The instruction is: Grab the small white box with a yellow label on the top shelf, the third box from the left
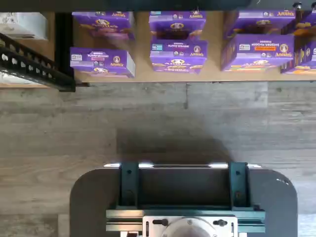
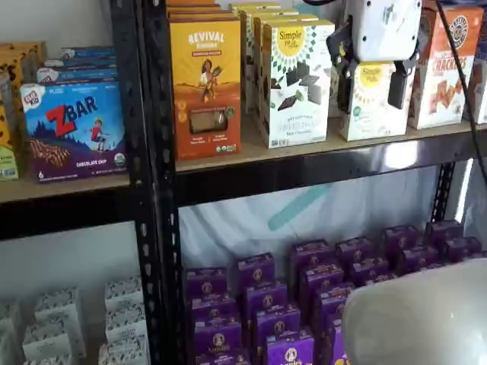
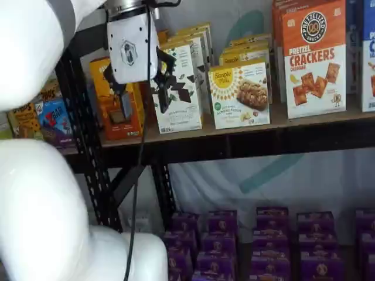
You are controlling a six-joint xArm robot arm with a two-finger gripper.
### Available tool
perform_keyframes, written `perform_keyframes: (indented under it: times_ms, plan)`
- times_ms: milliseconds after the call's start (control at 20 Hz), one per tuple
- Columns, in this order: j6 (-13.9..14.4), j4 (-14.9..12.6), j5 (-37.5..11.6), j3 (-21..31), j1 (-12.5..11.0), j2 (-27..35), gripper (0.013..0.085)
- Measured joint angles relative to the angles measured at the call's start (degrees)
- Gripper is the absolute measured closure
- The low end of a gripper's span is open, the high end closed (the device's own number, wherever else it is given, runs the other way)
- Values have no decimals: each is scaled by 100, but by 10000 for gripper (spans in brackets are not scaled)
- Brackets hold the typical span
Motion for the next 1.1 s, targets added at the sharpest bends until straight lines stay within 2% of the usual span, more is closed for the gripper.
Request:
perform_keyframes:
  times_ms: [150, 300, 450, 550, 650, 750, 950, 1100]
  plan:
    - [-136, 318, 100, -32, -287, 45, 130]
    - [-128, 306, 149, -23, -264, 47, 130]
    - [-96, 137, 35, 52, -151, -1, 130]
    - [-71, -100, -162, 131, -21, -50, 130]
    - [-161, -295, -438, 209, -52, -38, 130]
    - [-372, -385, -750, 255, -253, 56, 130]
    - [-901, -361, -1432, 217, -830, 416, 130]
    - [-1205, -299, -1864, 36, -1159, 811, 130]
